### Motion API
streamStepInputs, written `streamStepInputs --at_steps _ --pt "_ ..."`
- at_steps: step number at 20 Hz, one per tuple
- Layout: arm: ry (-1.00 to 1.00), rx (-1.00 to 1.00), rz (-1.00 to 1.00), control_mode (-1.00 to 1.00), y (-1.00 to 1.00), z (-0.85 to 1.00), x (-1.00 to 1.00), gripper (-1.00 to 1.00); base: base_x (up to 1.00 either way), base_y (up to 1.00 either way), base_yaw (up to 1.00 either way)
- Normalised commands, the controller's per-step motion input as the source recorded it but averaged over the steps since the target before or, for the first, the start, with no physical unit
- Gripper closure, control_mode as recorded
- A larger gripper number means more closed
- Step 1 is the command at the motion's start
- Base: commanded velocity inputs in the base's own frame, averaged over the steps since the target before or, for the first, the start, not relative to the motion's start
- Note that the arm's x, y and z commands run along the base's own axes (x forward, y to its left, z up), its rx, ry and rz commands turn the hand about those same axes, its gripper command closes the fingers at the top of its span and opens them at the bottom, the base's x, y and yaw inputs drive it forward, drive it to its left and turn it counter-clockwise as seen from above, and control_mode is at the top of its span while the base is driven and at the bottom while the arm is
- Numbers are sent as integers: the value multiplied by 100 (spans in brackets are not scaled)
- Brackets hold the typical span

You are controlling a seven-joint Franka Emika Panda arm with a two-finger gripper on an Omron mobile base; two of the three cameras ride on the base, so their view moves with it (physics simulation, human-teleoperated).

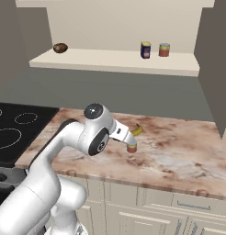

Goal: Pick the cans from the counter and place them in their designated side in the cabinet.

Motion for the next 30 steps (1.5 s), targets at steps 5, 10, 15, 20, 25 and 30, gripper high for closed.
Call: streamStepInputs --at_steps 5,10,15,20,25,30 --pt "1 0 0 -100 -7 -21 15 -100 0 0 0" --pt "0 0 0 -100 -2 -17 19 -100 0 0 0" --pt "0 0 0 -100 -6 -15 17 -100 0 0 0" --pt "0 0 0 -100 -6 -16 18 -100 0 0 0" --pt "0 0 0 -100 -2 -17 20 -100 0 0 0" --pt "0 0 0 -100 -3 -16 20 -100 0 0 0"
